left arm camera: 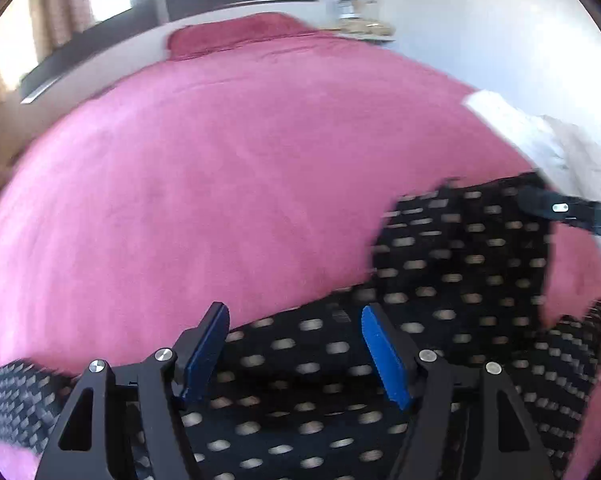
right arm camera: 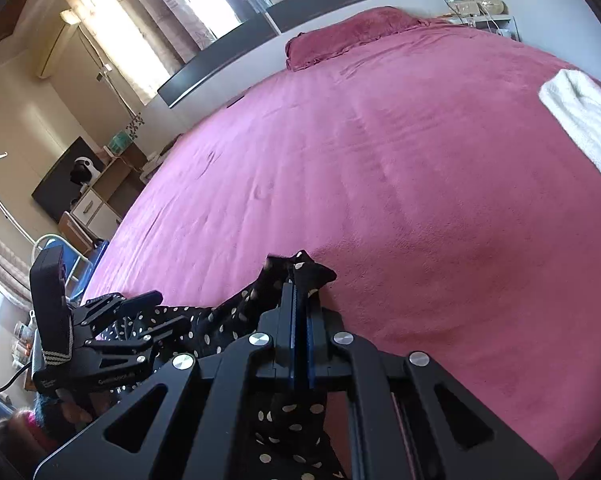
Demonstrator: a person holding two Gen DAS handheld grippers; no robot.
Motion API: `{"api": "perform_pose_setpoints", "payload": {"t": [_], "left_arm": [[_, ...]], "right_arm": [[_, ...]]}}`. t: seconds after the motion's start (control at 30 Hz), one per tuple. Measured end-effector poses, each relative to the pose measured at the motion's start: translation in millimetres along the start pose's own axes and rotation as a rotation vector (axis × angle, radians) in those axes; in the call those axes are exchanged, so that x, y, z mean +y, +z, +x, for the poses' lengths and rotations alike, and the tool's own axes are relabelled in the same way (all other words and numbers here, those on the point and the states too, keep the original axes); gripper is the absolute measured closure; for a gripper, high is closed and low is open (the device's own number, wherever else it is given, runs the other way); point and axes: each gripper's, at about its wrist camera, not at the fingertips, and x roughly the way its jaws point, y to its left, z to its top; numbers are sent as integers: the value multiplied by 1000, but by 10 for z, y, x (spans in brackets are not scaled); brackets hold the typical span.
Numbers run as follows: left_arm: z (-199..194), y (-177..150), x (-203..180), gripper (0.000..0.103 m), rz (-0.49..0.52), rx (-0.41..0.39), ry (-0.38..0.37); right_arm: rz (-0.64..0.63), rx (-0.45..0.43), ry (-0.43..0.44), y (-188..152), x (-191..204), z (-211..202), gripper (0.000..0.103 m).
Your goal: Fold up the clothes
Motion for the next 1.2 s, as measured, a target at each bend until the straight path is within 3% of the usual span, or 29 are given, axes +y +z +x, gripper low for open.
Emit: {"api": "perform_pose_setpoints", "payload": {"t": [0.1, 0.3, 0.4, 0.47, 0.6, 0.83, 0.87, 0.93, 1.0, 1.2], "left_arm": [[-1, 32, -62, 33, 71, -38, -134], [333, 129, 17, 35, 123, 94, -311], [536, 170, 26, 38, 157, 146, -343], [568, 167, 20, 39, 172, 141, -332], [625, 172, -14, 83, 203, 140, -291], [724, 186, -91, 85, 259, 144, -205], [738, 188, -101, 102, 267, 144, -193], [766, 192, -123, 102, 283, 146, -168], [656, 134, -170, 102, 290, 83, -114], [78, 119, 116, 102, 175, -115, -22]], "right_arm": [[7, 6, 6, -3, -23, 31, 99], [-11, 10, 16, -44, -58, 75, 98], [-22, 9, 23, -53, -60, 92, 98], [-34, 13, 24, -67, -29, 137, 97], [-52, 29, 24, -118, -10, 206, 97], [-38, 36, 21, -166, -43, 266, 97], [-39, 38, 19, -167, -46, 272, 97], [-37, 41, 15, -173, -50, 284, 97], [-30, 35, 12, -175, -44, 284, 97], [-97, -35, 14, 70, 250, 257, 97]]}}
